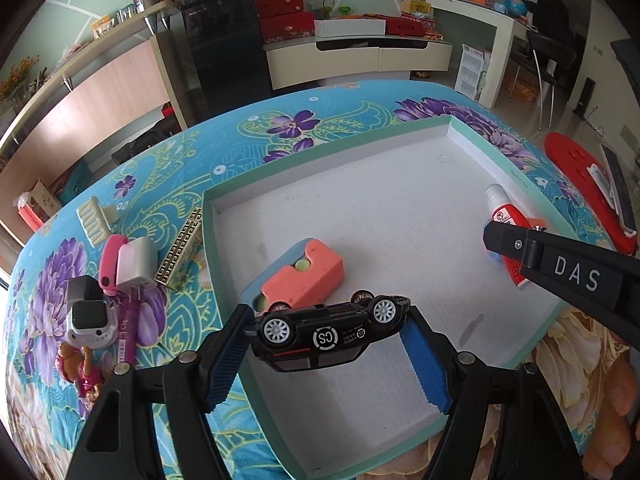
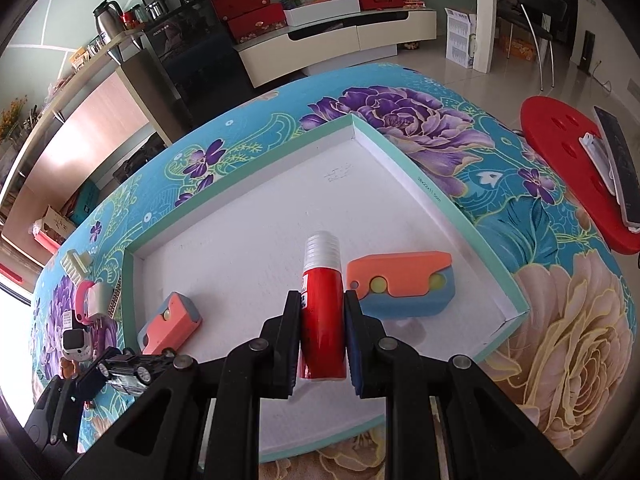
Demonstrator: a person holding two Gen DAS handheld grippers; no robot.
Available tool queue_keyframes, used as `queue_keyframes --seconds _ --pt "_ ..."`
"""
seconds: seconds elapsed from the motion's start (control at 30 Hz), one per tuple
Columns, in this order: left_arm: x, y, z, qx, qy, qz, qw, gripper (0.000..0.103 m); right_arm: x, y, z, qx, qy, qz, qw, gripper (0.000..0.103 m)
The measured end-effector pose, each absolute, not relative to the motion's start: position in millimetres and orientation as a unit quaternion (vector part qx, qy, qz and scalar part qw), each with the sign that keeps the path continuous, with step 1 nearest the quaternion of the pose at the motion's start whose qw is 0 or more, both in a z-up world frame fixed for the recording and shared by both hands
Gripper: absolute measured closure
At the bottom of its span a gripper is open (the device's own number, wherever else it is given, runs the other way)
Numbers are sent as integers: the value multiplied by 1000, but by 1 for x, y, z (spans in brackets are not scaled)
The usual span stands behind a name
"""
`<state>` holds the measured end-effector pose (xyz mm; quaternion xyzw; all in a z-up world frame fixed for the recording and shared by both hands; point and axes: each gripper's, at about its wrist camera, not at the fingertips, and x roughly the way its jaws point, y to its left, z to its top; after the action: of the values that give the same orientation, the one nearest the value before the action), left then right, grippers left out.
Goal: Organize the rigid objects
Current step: 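Lower the black toy car into the tray with the left tool while the right tool releases the bottle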
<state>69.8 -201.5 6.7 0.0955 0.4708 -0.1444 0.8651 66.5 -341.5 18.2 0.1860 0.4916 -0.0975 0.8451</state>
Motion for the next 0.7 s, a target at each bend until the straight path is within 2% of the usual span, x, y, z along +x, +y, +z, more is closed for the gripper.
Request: queue_keyframes --seconds 0.43,0.53,0.63,0.7 --pt "71 -196 -4 78 476 -138 865 24 78 -324 8 170 525 -77 830 82" --pt "70 -194 -2 77 474 -135 866 20 78 -325 7 169 526 -78 830 80" --pt "69 -191 1 76 471 -133 869 19 76 -324 12 169 517 -79 835 73" --pt "69 -188 4 75 467 -129 871 19 74 -324 16 168 509 -77 841 55"
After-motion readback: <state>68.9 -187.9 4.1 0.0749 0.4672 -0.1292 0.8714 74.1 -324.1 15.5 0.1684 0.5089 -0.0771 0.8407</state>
